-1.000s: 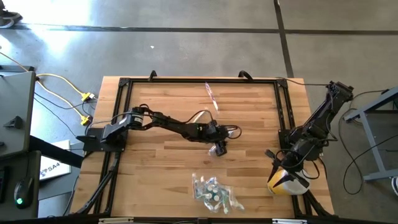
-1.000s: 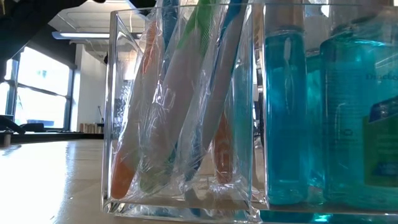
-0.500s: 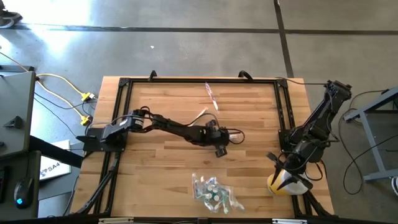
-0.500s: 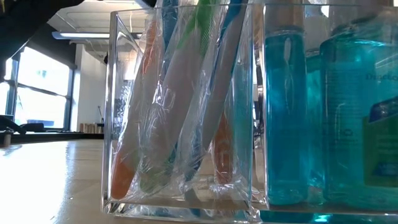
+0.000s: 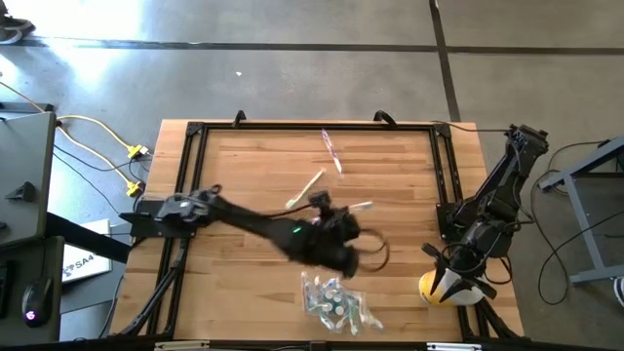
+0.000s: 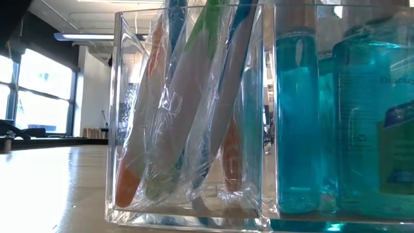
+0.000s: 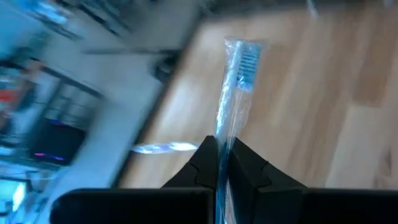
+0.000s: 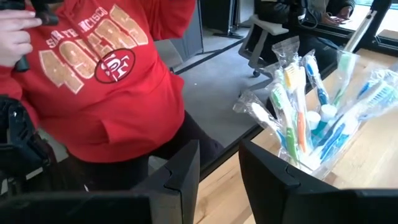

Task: Pick & Place toothbrushing station
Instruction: Put the blue toothbrush into the transparent organizer

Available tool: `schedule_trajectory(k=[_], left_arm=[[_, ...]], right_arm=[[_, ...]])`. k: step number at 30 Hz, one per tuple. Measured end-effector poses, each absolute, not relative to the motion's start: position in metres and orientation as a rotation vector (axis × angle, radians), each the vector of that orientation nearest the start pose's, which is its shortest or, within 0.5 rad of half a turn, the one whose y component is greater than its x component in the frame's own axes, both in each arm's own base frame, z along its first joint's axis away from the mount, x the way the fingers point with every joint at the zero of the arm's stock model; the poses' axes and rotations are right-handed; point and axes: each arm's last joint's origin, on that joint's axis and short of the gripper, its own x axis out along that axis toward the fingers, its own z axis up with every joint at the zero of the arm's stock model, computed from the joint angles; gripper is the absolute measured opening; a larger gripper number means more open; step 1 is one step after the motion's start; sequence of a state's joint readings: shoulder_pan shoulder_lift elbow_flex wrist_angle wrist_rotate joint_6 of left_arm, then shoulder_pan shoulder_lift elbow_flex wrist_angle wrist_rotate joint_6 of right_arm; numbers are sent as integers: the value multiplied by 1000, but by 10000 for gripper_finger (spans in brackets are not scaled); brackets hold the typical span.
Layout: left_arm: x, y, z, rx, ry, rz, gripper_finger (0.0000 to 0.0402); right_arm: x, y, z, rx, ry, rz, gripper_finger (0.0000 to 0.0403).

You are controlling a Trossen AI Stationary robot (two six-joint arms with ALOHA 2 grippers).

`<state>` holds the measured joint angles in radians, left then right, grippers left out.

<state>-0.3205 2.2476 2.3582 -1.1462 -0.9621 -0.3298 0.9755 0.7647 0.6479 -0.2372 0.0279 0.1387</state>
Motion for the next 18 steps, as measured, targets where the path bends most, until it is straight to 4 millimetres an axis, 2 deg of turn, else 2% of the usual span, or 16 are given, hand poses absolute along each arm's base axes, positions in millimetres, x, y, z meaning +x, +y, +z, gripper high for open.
schedule_trajectory(k=[3,5,10,12,14,18], left_arm=[[415,-148,350,290,609,740,8],[395,-165,365,197,508,758,8],[356,-217,375,130,300,788,8],[347,-237,370,80,220,787,8],[342,-255,356,36,135,799,8],[341,-288,302,-62,-12,800,8]], right_arm=[[95,142,284,-61,380,925,105],[94,143,284,-68,378,934,105],[93,143,284,-93,366,945,105],[93,143,284,-108,358,948,105],[93,143,284,-113,354,950,105],[93,143,285,-126,338,946,105]])
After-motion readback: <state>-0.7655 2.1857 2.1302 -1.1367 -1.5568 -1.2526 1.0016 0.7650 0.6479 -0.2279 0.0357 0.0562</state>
